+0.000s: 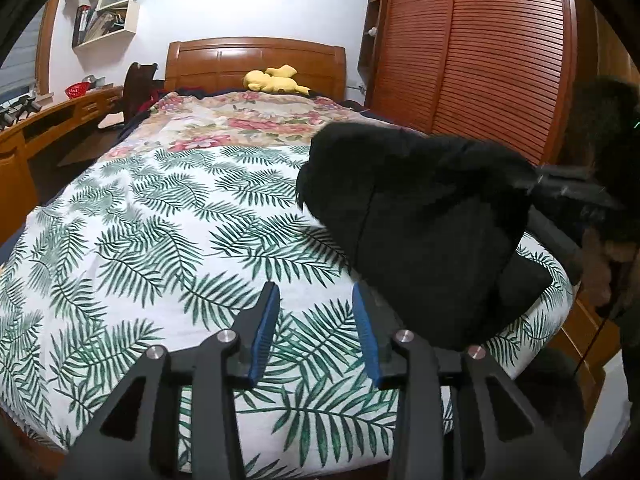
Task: Fold large clothes
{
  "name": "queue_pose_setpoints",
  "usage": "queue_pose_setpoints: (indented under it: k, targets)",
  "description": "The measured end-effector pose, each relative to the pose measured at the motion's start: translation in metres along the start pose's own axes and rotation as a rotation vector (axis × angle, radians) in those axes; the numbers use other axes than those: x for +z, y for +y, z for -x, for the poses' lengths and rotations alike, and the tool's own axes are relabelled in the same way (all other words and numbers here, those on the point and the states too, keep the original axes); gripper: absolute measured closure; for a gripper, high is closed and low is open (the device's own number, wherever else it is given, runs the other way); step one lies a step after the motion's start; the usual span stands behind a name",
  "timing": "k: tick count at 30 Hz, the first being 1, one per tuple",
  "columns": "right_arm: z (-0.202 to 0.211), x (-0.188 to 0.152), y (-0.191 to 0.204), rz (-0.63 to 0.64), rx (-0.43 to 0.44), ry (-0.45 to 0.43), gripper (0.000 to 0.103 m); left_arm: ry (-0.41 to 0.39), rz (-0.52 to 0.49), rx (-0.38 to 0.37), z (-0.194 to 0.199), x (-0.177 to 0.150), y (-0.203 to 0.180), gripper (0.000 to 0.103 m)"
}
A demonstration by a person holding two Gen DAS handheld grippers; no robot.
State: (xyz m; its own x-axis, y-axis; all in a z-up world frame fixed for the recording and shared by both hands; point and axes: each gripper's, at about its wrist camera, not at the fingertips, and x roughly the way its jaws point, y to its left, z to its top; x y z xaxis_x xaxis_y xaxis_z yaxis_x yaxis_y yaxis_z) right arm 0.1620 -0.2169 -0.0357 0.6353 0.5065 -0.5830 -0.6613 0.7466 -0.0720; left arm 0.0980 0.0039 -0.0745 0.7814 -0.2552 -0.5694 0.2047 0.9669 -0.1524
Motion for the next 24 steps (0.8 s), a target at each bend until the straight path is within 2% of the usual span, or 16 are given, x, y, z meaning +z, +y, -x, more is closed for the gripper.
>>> queue_pose_setpoints:
  k: [4,9,14,18,21,24]
  targets:
    - [0.034,0.01,-0.002,-0.001,-0.03,-0.066,0.099,0.006,-0.01,-0.017,-0.005,0.0,-0.008,0.065]
    - [0.071,-0.014,-0.028,-0.054,-0.117,-0.08,0.099,0.003,-0.049,-0.051,-0.013,0.006,-0.029,0.063]
    - [0.084,-0.066,-0.07,-0.172,-0.224,-0.002,0.099,0.005,-0.085,-0.094,-0.022,0.013,-0.052,0.062]
    - [0.06,-0.112,-0.101,-0.258,-0.263,0.133,0.099,0.015,-0.112,-0.114,-0.029,0.015,-0.068,0.06]
    - [0.057,-0.13,-0.112,-0.3,-0.257,0.157,0.098,0.019,-0.126,-0.118,-0.032,0.016,-0.073,0.059]
    - [0.063,-0.13,-0.111,-0.305,-0.298,0.149,0.082,0.023,-0.134,-0.116,-0.034,0.017,-0.077,0.059]
